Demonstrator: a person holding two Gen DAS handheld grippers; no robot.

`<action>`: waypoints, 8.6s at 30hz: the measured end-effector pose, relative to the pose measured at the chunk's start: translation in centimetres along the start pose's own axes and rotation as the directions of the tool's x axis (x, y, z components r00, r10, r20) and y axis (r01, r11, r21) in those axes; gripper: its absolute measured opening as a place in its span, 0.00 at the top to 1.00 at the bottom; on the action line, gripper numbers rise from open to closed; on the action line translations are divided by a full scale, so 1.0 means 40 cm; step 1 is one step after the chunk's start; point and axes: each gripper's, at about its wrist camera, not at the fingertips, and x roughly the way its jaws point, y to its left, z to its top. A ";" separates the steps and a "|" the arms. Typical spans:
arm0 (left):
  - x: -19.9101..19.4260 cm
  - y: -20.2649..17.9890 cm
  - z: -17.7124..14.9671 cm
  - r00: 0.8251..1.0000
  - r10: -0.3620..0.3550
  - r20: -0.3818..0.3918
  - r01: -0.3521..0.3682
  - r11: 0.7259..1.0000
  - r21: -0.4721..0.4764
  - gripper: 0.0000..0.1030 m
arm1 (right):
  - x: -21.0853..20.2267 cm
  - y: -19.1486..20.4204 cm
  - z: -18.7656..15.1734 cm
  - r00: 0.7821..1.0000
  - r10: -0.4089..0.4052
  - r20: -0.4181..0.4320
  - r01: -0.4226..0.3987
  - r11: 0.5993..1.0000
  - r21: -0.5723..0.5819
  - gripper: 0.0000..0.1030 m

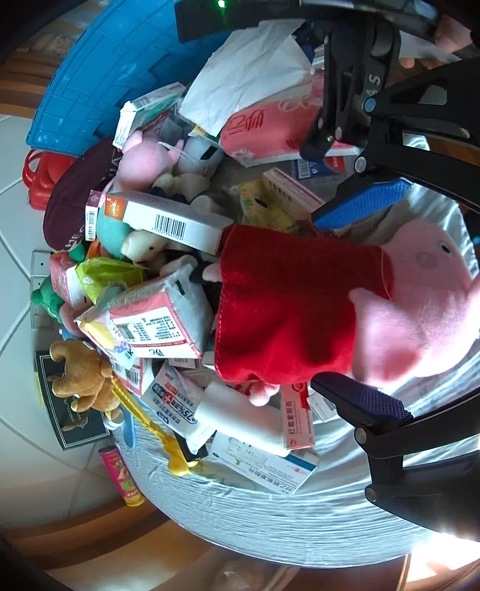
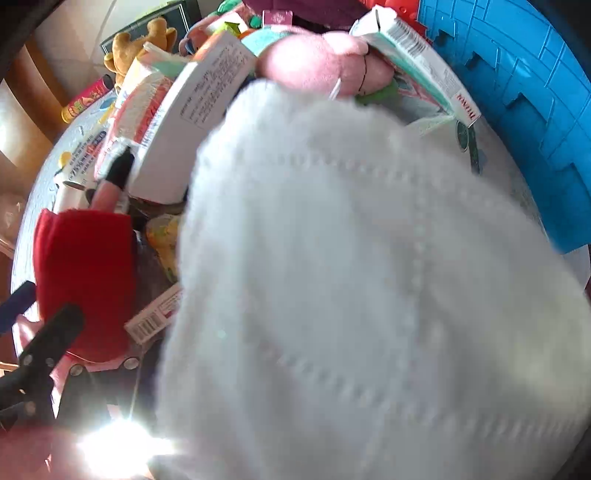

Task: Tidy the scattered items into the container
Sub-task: 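Lift the pink pig with the left tool while the right tool lifts the tissue pack toward the crate, then lower the pig into the blue crate and open the left tool while the right tool releases the tissue pack, then withdraw both tools from the crate back toward the pile, then grasp the green-and-orange medicine box with the right tool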

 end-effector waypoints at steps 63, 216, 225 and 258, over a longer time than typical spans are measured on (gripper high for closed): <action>-0.600 -1.188 0.614 0.849 -0.231 0.475 0.160 0.970 0.186 0.32 | -0.799 -1.150 0.266 0.758 -0.146 0.636 0.169 0.985 0.025 0.19; 0.083 -0.275 -0.125 0.928 0.318 -0.197 -0.371 0.841 -0.393 0.54 | 0.042 -0.356 0.013 0.906 0.419 -0.057 -0.408 0.830 -0.381 0.50; 0.061 -0.255 -0.067 0.949 0.268 -0.165 -0.311 0.875 -0.371 0.23 | 0.044 -0.312 0.007 0.947 0.318 -0.046 -0.313 0.879 -0.361 0.50; 0.035 -0.306 -0.019 0.936 0.329 -0.122 -0.351 0.874 -0.336 0.35 | 0.064 -0.216 0.057 0.961 0.276 0.028 -0.231 0.854 -0.466 0.79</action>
